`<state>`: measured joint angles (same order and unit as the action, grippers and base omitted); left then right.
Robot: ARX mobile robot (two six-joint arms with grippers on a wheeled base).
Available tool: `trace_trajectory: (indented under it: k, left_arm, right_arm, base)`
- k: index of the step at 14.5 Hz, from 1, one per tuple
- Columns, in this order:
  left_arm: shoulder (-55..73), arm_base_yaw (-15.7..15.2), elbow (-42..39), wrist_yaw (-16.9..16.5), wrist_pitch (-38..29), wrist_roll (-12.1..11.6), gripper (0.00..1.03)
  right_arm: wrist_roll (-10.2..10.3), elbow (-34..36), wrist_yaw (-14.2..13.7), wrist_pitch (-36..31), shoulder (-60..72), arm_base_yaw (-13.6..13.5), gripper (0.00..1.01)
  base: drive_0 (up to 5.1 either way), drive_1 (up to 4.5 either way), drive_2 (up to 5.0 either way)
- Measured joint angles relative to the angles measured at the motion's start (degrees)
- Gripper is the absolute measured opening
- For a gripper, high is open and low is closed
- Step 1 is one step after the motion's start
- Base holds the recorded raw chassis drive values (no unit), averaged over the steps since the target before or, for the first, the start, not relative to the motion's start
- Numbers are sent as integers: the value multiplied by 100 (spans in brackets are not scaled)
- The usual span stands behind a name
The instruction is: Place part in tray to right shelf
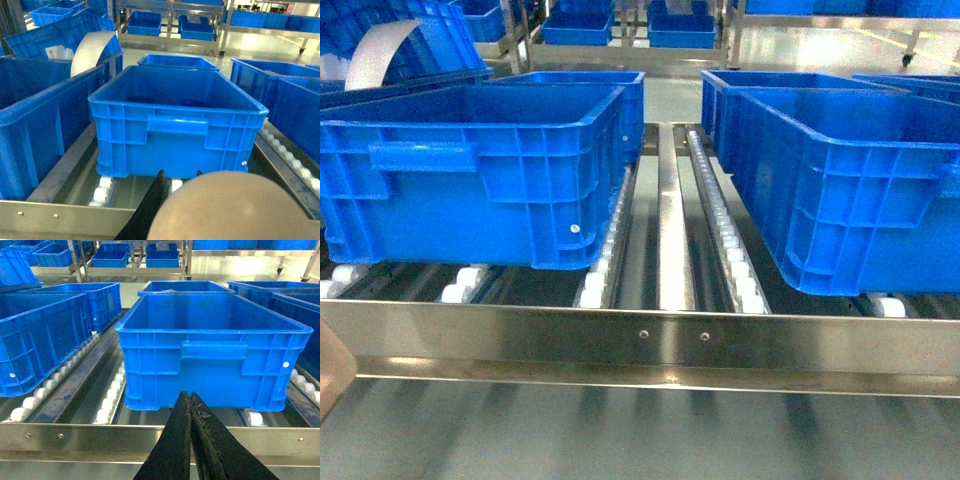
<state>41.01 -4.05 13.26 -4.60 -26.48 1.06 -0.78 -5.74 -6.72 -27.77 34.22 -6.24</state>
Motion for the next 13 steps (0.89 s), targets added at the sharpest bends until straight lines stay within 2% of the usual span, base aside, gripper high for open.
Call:
trace_trajectory:
  k: [1,2,3,4,5,7,8,13]
  left_arm:
    - [-146,280,-160,385,17,-26,12]
    - [-227,369,-221,446,26,-28,12]
    - [-415,424,-341,422,26,-24,12]
    - [-619,422,-481,470,59,-24,12]
    - [-791,400,-612,466,129,-26,12]
    - [-1117,402,-813,461,297,-26,12]
    - [-1274,402,-870,463,365,-24,12]
    - [-2083,402,-1117,463,903,-26,12]
  right_arm:
    - [4,52,61,68,-136,59,2]
    - [11,79,162,127,-227,131,2]
    - [11,142,625,229,-433,535,2]
    - [22,223,592,385,-649,669,2]
    - [24,275,680,516,-811,647,2]
    - [26,348,673,741,-1156,625,2]
    - [31,496,673,514,-1228,625,2]
    - [33,503,673,1325,-1954,625,2]
  base:
    - [0,0,0]
    - [0,0,0]
    - [0,0,0]
    - [0,0,0]
    - [0,0,0]
    - [0,0,0]
    - [0,0,0]
    - [0,0,0]
